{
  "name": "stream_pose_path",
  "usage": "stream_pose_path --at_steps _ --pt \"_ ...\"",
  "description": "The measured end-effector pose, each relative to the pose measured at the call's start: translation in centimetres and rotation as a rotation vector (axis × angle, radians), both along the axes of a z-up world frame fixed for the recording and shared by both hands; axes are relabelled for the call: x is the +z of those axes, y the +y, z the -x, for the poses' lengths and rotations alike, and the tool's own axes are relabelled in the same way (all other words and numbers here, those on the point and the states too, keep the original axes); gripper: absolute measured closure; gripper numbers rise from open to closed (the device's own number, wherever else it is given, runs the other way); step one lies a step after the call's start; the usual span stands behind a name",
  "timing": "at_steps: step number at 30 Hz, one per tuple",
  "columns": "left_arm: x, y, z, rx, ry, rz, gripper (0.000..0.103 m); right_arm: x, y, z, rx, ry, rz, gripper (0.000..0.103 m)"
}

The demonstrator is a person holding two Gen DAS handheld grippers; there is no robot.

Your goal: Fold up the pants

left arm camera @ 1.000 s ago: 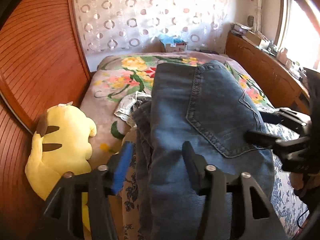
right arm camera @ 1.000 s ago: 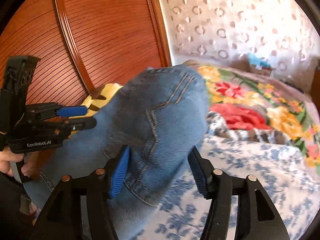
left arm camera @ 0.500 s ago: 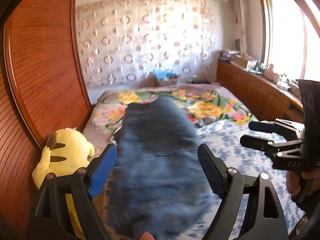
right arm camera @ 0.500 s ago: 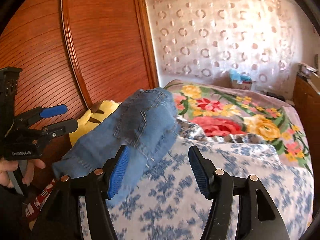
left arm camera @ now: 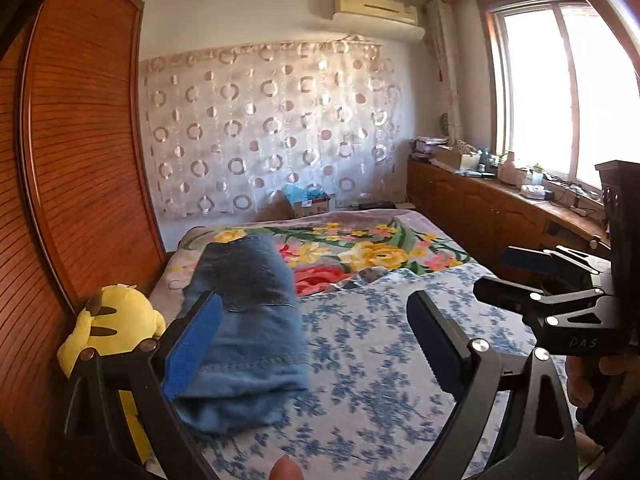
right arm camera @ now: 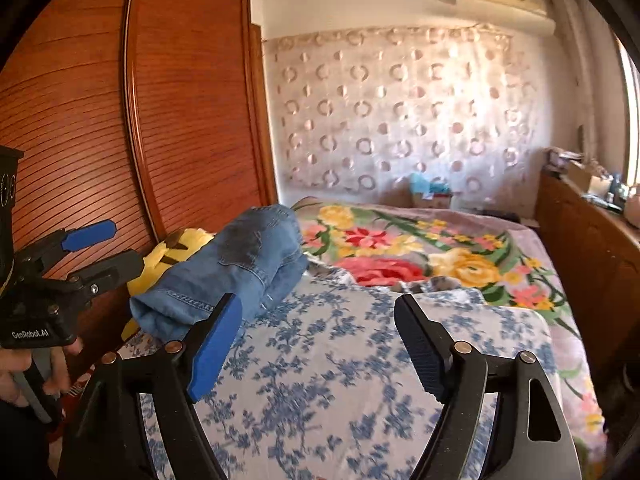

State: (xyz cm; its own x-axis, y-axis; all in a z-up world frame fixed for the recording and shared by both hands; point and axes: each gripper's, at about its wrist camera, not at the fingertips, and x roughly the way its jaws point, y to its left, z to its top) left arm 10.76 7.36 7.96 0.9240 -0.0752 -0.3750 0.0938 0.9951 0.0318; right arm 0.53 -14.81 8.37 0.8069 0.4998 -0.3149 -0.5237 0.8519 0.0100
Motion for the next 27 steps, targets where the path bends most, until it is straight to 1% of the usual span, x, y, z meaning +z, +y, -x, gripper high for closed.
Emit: stream_pose_path --at_steps 6,10,14,21,27 --pt "-0.5 -3.0 2.0 0.023 0.010 -0.037 0.009 -0.6 -0.9 3.1 -0.067 -0.025 -0.021 0.023" --pt "-1.1 -4.3 3.3 -0.011 0.018 -0.006 0.009 -1.0 -1.2 5.0 -0.111 -0.042 -0.032 0.023" --pt "-1.5 -5.4 4.6 -0.019 0.020 0.009 0.009 -1.7 -1.1 6.9 -0.141 -0.055 -0.034 0.023" --pt "-2.1 -6.3 6.0 -0.018 0.025 0.017 0.009 -2.2 -0.8 8.2 -0.167 -0.064 -0.024 0.023" --pt "-2.4 -6.4 6.6 -0.011 0.029 0.019 0.009 -2.4 -0.4 8.4 -0.172 -0.058 -0.032 0.023"
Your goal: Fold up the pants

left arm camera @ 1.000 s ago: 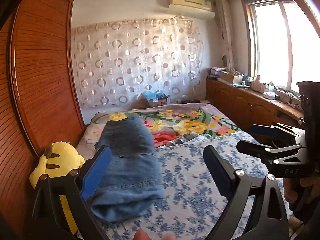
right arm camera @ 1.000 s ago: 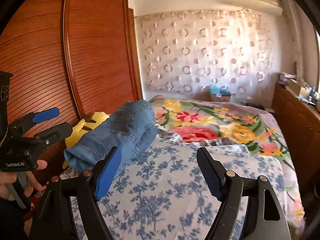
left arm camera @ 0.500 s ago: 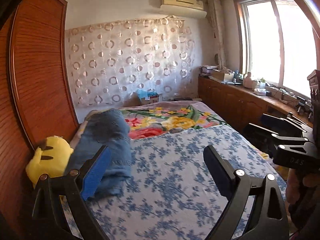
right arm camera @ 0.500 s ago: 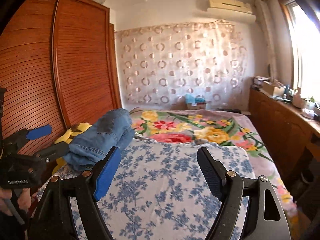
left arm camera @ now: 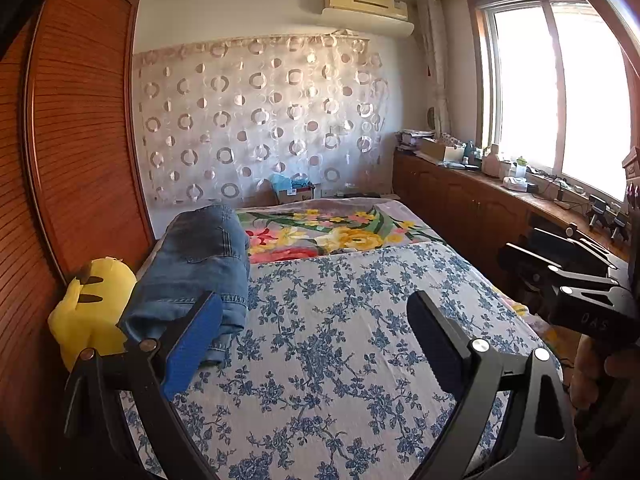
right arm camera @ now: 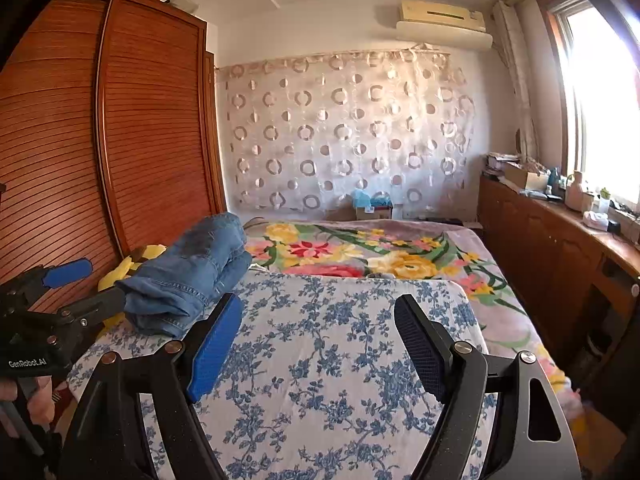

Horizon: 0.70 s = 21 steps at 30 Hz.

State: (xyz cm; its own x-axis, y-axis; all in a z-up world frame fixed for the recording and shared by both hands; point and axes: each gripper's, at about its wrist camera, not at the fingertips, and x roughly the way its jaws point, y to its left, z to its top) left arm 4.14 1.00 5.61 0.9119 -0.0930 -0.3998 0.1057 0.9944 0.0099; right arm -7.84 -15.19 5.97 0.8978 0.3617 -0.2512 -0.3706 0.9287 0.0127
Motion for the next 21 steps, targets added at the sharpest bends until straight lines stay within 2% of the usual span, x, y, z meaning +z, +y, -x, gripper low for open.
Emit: stream_pose_path --at_steps 21 --pt "-0.1 1.1 0.3 0.021 0.012 0.013 0.009 -0.2 -0.9 -0.3 0.008 -0.003 0.002 0.023"
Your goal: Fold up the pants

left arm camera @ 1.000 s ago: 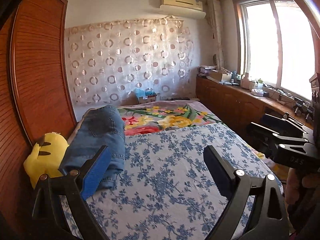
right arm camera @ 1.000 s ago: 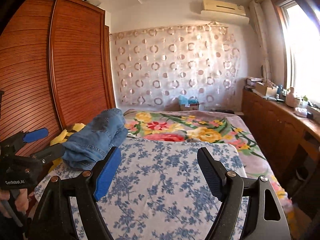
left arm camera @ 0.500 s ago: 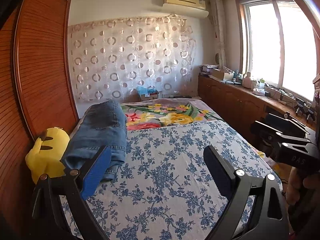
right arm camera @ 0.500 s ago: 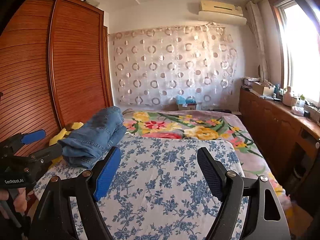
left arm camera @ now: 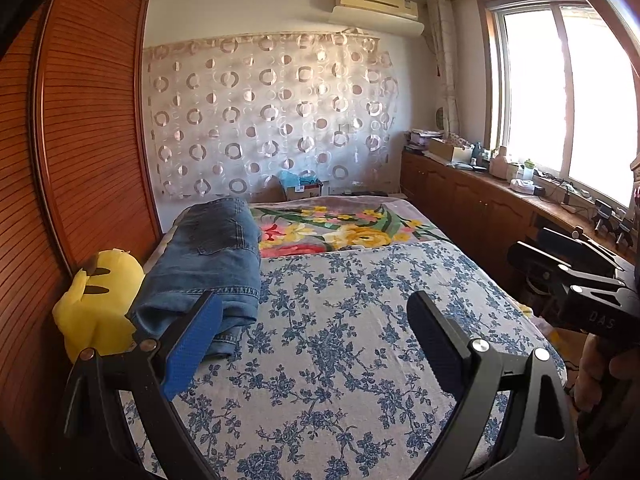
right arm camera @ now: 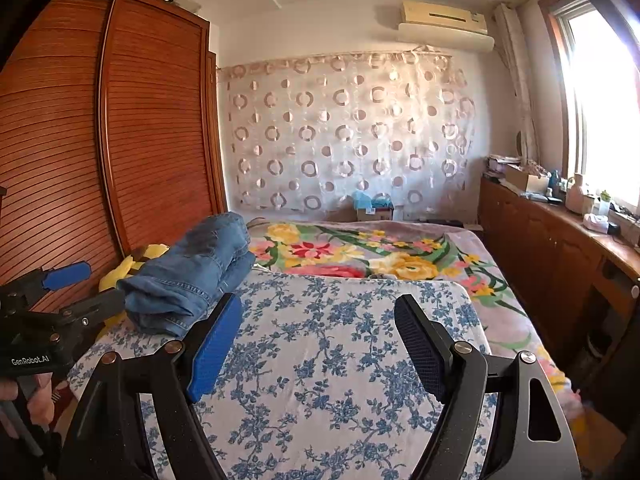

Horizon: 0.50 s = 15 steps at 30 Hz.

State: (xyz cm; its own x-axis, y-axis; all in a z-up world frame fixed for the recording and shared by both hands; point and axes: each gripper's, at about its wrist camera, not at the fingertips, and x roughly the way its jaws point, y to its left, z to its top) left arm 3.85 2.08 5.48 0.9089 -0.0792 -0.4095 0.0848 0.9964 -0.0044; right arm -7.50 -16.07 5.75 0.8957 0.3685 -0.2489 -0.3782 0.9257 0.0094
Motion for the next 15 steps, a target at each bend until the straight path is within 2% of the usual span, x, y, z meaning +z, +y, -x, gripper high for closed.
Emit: stream_pose_path --at_steps 15 --pt "0.08 -0.02 -0.05 0.001 0.000 0.002 0.009 -0.01 -0.35 -0.02 0.002 -0.003 0.001 0.023"
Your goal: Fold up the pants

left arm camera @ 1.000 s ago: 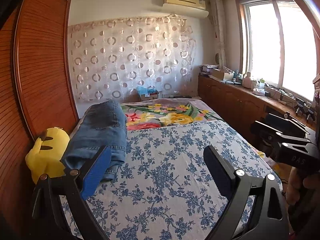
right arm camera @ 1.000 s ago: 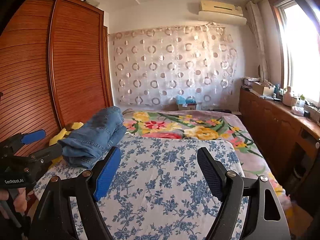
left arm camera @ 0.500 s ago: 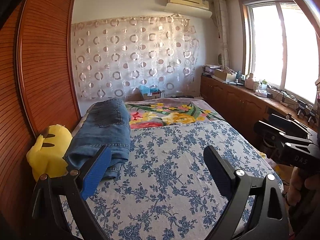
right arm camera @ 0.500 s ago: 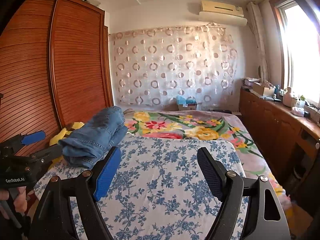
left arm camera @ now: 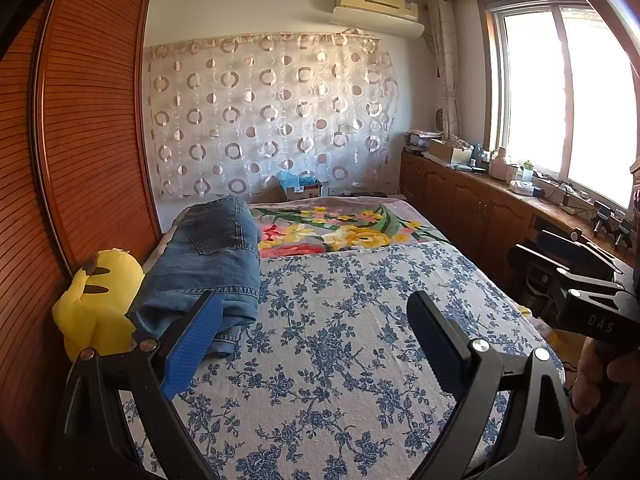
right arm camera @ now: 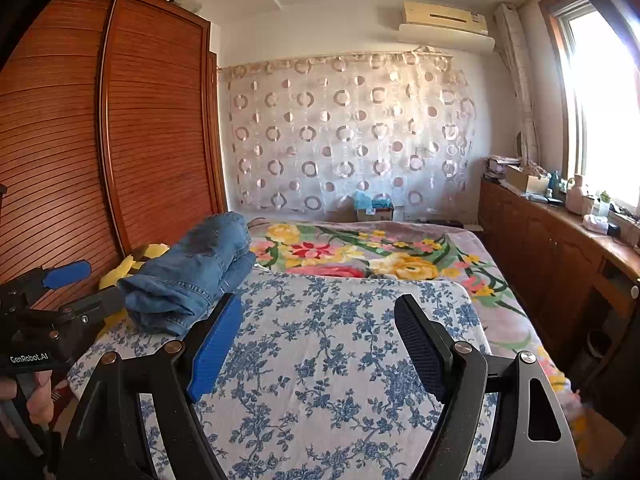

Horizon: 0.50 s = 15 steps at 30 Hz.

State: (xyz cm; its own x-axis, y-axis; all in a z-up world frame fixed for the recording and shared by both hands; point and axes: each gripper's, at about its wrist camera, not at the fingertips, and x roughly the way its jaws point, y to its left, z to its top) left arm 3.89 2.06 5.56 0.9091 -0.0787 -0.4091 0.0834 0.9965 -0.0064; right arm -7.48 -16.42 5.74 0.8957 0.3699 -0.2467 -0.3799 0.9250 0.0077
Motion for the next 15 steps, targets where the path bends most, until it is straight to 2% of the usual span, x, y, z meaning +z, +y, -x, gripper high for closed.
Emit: stream_pose_path --at_steps 15 --pt "-0.01 -0.03 0.03 0.000 0.000 -0.001 0.009 0.14 -0.63 -0.02 0.001 0.003 0.000 0.023"
